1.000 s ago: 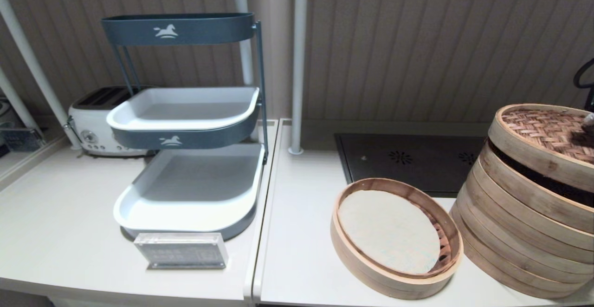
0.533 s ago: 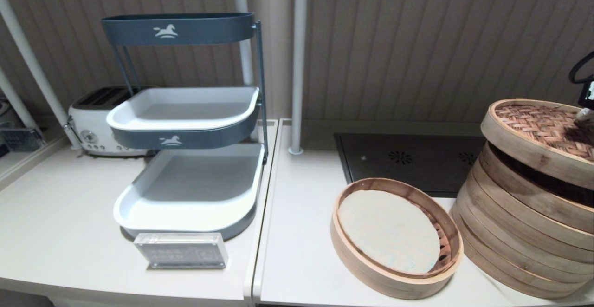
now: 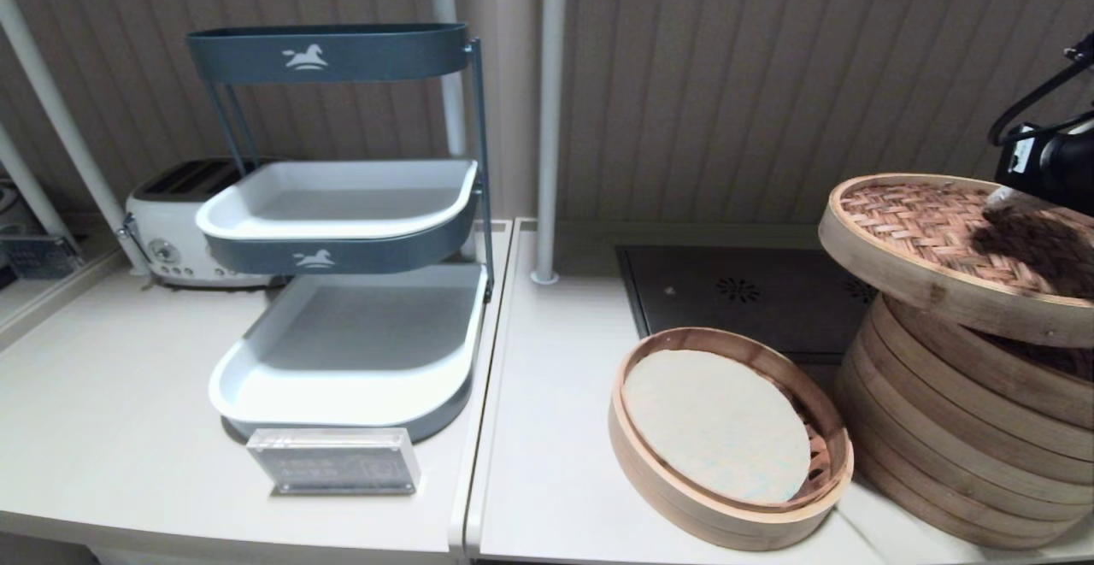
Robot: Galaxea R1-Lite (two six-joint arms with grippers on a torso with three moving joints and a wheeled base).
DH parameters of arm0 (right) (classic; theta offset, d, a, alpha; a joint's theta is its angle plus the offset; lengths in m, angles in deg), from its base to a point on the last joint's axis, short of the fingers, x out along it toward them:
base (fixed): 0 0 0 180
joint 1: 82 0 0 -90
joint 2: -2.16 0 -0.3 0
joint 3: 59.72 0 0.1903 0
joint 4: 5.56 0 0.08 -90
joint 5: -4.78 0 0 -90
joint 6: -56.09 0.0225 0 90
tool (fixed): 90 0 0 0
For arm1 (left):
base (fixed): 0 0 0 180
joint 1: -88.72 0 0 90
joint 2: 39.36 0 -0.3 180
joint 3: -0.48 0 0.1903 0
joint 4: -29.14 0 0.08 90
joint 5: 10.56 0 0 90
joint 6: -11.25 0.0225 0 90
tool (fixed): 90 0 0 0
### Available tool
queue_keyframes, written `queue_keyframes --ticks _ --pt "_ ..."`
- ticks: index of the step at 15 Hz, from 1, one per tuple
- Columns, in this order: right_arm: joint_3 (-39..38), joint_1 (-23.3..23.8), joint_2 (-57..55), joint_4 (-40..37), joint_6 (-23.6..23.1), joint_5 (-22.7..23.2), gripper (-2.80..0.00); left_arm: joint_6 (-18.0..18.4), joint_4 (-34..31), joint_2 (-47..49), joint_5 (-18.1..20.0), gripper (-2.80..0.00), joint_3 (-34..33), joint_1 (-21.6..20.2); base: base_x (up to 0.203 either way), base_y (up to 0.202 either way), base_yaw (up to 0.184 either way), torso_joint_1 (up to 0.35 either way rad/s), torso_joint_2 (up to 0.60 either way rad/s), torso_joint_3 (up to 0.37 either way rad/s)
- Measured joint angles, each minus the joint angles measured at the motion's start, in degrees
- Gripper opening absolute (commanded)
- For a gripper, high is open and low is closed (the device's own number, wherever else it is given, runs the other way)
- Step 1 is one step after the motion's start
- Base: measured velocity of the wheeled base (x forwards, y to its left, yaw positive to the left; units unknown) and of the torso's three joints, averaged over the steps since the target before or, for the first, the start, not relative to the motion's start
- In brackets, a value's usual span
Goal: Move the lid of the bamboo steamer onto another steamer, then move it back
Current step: Put the steamer
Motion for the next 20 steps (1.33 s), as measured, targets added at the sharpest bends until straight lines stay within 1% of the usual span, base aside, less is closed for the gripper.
queue_keyframes --ticks 1,5,9,14,16,20 --pt "-0.3 -2.0 0.1 0.1 0.3 -0.9 -2.80 0.0 0.0 0.0 0.0 -2.80 0.0 0.0 0.000 0.000 0.000 0.000 0.00 0.000" --pt "-1.3 -11.6 0.1 0.3 1.8 -7.2 -2.80 0.0 0.0 0.0 0.0 -2.80 0.0 0.0 0.000 0.000 0.000 0.000 0.00 0.000" --pt "-1.3 -19.5 0.0 0.4 3.8 -9.1 -2.80 0.0 0.0 0.0 0.0 -2.80 0.0 0.0 0.000 0.000 0.000 0.000 0.00 0.000" --pt "-3.2 -26.2 -0.6 0.7 5.5 -10.8 -2.80 0.0 0.0 0.0 0.0 -2.80 0.0 0.0 0.000 0.000 0.000 0.000 0.00 0.000" --pt "-3.8 -28.3 -1.6 2.0 7.0 -11.1 -2.80 0.0 0.0 0.0 0.0 -2.80 0.0 0.0 0.000 0.000 0.000 0.000 0.00 0.000" --pt "-4.3 -31.5 -4.1 2.3 7.2 -11.3 -2.80 0.0 0.0 0.0 0.0 -2.80 0.0 0.0 0.000 0.000 0.000 0.000 0.00 0.000"
